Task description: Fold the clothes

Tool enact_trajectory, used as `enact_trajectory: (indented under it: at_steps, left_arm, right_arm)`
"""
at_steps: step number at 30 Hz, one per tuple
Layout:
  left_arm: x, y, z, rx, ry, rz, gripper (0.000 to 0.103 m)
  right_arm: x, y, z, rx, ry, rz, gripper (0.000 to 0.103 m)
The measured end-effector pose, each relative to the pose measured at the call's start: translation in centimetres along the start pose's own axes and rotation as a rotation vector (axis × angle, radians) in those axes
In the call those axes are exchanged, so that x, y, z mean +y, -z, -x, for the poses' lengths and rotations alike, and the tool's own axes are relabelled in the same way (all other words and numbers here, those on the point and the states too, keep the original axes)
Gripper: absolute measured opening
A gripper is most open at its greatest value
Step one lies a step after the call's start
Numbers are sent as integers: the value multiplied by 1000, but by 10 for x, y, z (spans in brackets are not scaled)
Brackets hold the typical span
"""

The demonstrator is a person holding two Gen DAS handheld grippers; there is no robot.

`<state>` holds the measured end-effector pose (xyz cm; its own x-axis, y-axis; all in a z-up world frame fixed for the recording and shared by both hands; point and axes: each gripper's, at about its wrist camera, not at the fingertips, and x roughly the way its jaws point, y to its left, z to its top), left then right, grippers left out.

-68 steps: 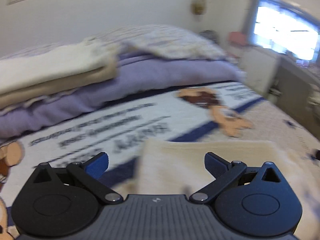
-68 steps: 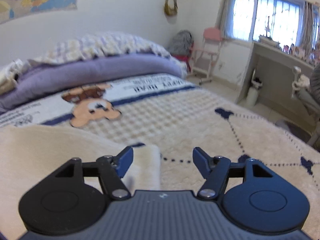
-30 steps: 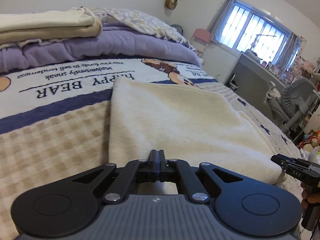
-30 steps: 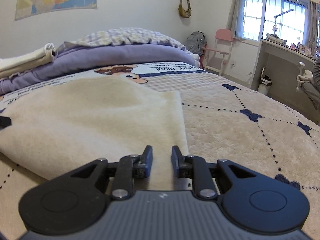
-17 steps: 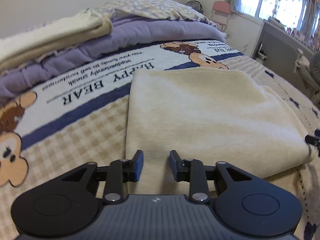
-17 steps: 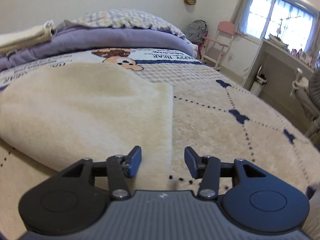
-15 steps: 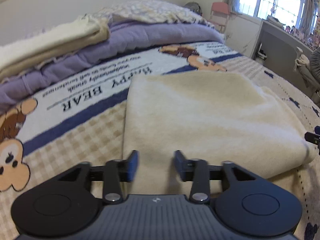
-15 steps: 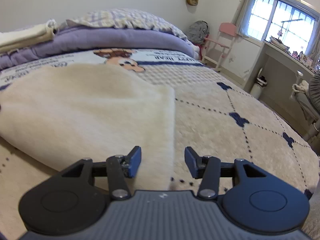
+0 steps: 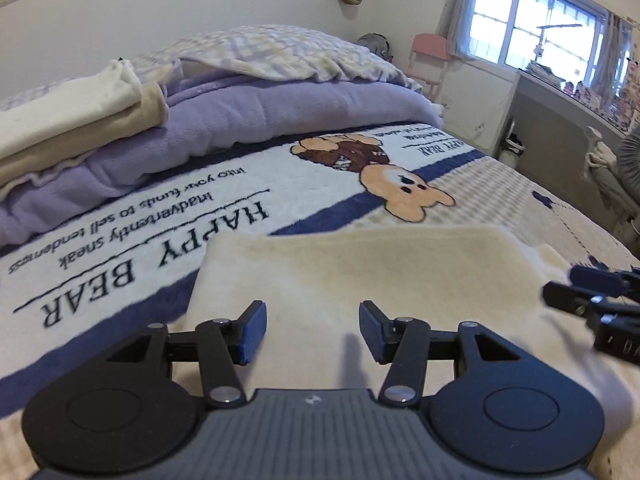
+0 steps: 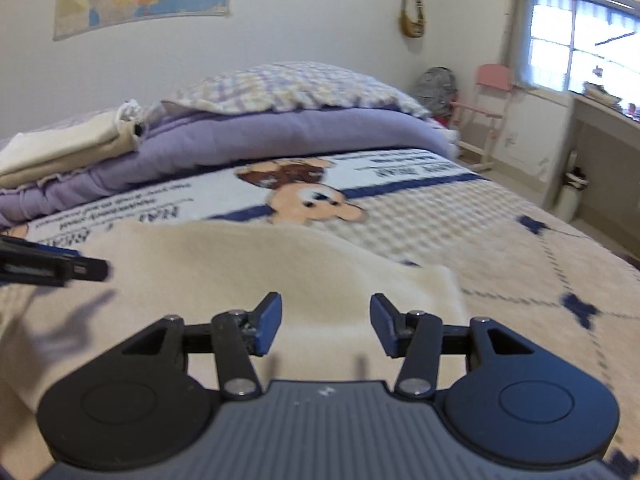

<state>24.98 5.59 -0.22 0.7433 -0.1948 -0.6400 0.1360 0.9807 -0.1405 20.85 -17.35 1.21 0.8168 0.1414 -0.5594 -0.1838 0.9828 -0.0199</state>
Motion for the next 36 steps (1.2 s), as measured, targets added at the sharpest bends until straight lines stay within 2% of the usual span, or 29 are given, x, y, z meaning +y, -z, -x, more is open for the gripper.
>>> enact_trajectory:
  at_steps: [4, 6, 9, 12, 14, 18, 21, 24, 26, 28, 32, 36]
  left_arm:
    - [6, 16, 4, -38, 66, 67, 52]
    - [7, 27, 11, -56, 104, 69, 53]
    - [3, 41, 14, -68, 121, 22, 54]
    - [-5, 56, 15, -100, 113, -64, 55]
    - [-8, 62, 15, -116, 108, -93, 56]
    - [-10, 67, 14, -131, 105, -119, 59]
    - [-12, 63, 13, -115, 108, -129, 61]
    - [-9, 51, 17, -91, 123, -99, 61]
    - [-4, 40, 20, -83, 137, -58, 61]
    - [-5, 24, 18, -88, 129, -58, 61]
    - [-10, -3, -3, -81, 109, -67, 61]
    - [-1, -14, -32, -70, 45, 0, 62]
  right_arm:
    - [20, -14, -34, 30, -64, 57, 45]
    - [23, -23, -51, 40, -68, 55, 45]
    - [18, -34, -70, 53, -64, 37, 44]
    - [14, -36, -86, 85, -78, 41, 37]
    - [14, -34, -99, 105, -83, 67, 32]
    - [15, -23, -117, 134, -89, 71, 31]
    - [19, -18, -119, 123, -80, 91, 32]
    - [20, -22, -113, 108, -85, 96, 37]
    - [18, -29, -96, 71, -88, 74, 44]
    - [20, -34, -81, 33, -83, 77, 51]
    - [19, -34, -72, 44, -76, 122, 50]
    - [0, -29, -77, 76, -37, 103, 50]
